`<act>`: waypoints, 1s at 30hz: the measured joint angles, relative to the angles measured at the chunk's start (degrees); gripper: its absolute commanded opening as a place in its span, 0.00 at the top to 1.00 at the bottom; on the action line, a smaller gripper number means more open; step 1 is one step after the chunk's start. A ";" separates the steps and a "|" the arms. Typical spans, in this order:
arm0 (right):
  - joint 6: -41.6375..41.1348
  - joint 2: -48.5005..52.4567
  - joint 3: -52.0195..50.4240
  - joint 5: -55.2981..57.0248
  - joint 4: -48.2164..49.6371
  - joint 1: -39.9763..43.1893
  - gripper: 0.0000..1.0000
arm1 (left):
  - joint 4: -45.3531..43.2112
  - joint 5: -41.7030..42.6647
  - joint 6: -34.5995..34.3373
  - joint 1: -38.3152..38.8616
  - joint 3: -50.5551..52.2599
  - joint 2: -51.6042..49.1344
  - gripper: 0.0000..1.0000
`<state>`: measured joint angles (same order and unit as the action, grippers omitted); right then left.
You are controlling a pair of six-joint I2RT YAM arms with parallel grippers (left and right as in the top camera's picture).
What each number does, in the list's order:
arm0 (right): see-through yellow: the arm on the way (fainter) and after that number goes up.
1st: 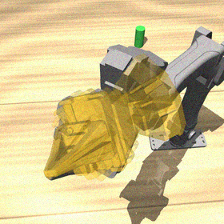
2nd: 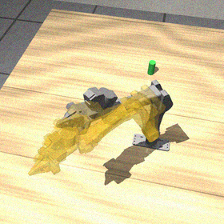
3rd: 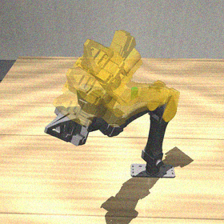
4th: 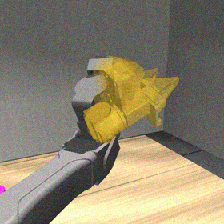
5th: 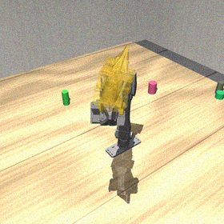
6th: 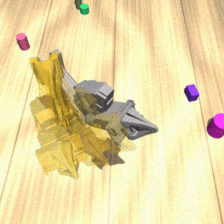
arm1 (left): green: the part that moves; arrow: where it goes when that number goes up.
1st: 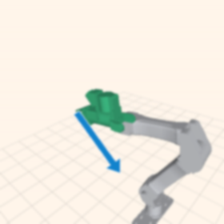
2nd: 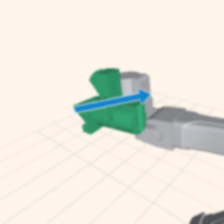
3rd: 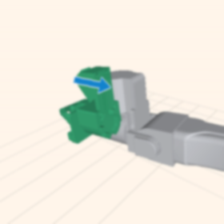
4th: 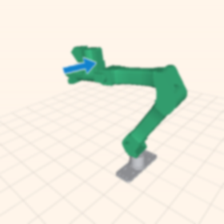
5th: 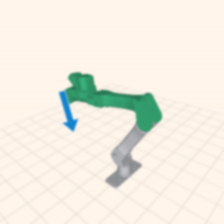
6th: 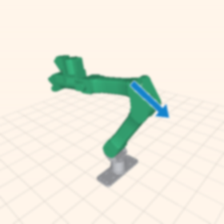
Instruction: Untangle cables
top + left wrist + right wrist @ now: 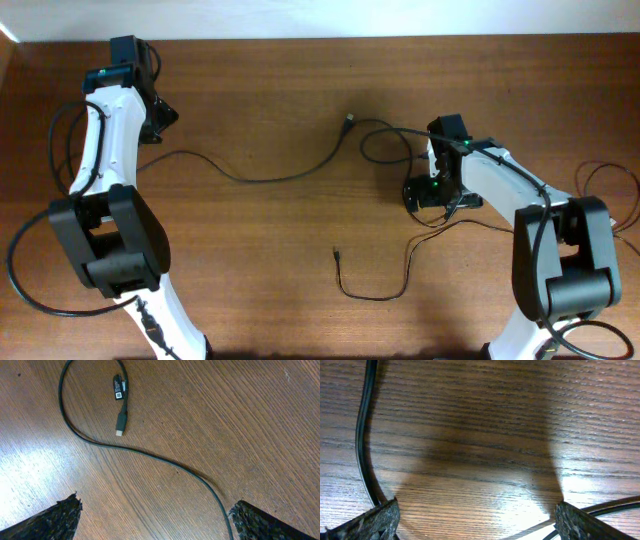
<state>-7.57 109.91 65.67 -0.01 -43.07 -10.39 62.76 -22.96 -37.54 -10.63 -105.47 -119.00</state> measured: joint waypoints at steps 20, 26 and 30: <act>-6.23 9.42 12.13 7.06 26.77 3.23 0.01 | 0.00 0.02 -0.02 0.00 0.00 -0.02 0.01; -7.15 9.64 12.13 3.78 32.92 3.23 0.01 | 0.00 0.02 0.00 0.00 0.00 0.00 0.01; -7.43 11.54 12.11 2.73 33.18 3.13 0.01 | 0.00 0.00 -0.02 0.00 0.00 0.00 0.01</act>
<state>-15.00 121.45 77.78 2.72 -9.89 -7.27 62.76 -22.96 -37.56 -10.63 -105.47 -119.00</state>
